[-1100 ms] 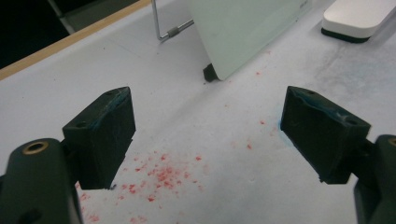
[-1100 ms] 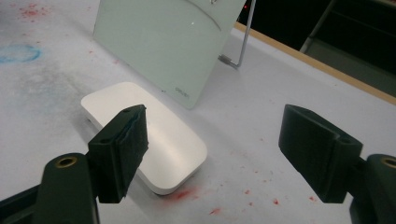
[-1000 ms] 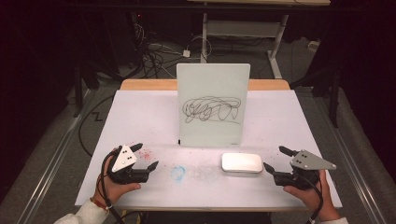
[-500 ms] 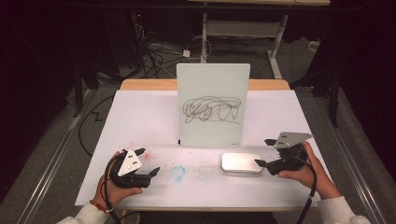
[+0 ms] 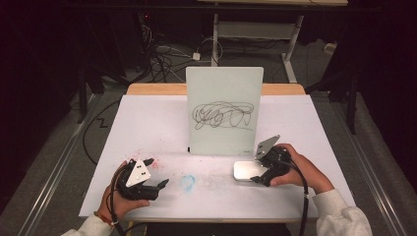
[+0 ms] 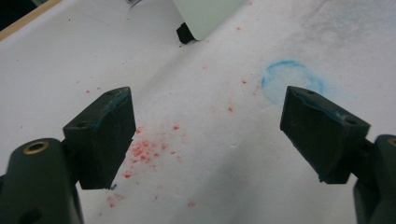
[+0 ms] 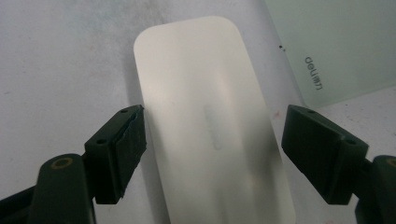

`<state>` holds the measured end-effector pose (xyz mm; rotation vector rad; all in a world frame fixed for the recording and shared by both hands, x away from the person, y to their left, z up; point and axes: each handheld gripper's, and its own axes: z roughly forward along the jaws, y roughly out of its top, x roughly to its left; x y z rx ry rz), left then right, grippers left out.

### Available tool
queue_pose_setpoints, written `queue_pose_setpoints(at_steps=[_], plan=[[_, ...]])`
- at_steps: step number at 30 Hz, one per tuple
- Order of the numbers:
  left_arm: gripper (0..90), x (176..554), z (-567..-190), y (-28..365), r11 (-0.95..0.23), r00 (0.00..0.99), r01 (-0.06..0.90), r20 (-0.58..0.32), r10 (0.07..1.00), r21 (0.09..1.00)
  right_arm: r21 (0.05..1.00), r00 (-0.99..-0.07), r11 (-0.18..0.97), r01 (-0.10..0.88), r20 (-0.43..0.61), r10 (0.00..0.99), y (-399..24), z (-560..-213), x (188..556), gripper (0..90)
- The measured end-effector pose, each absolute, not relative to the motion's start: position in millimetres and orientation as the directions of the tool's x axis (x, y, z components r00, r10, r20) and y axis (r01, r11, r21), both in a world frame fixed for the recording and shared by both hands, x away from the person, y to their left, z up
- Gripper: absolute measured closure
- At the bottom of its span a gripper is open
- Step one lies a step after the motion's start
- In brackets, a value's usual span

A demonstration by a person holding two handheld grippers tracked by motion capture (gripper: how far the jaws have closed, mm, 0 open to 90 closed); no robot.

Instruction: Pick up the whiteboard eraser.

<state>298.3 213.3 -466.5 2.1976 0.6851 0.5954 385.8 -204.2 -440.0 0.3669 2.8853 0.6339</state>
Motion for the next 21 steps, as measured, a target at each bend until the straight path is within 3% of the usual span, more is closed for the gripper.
queue_pose_setpoints(at_steps=[5,21], plan=[[17.7,298.6,-468.1,211.3,-0.585,0.756,0.296,0.19,0.627,0.755,0.381,-0.968,0.909,0.171,-0.106,0.226,-193.4,-451.5,390.4,24.5],[17.6,299.4,-468.7,211.8,-0.586,0.759,0.298,0.185,0.624,0.753,0.391,-0.971,0.912,0.124,-0.141,0.193,-197.1,-446.8,383.9,31.1]])
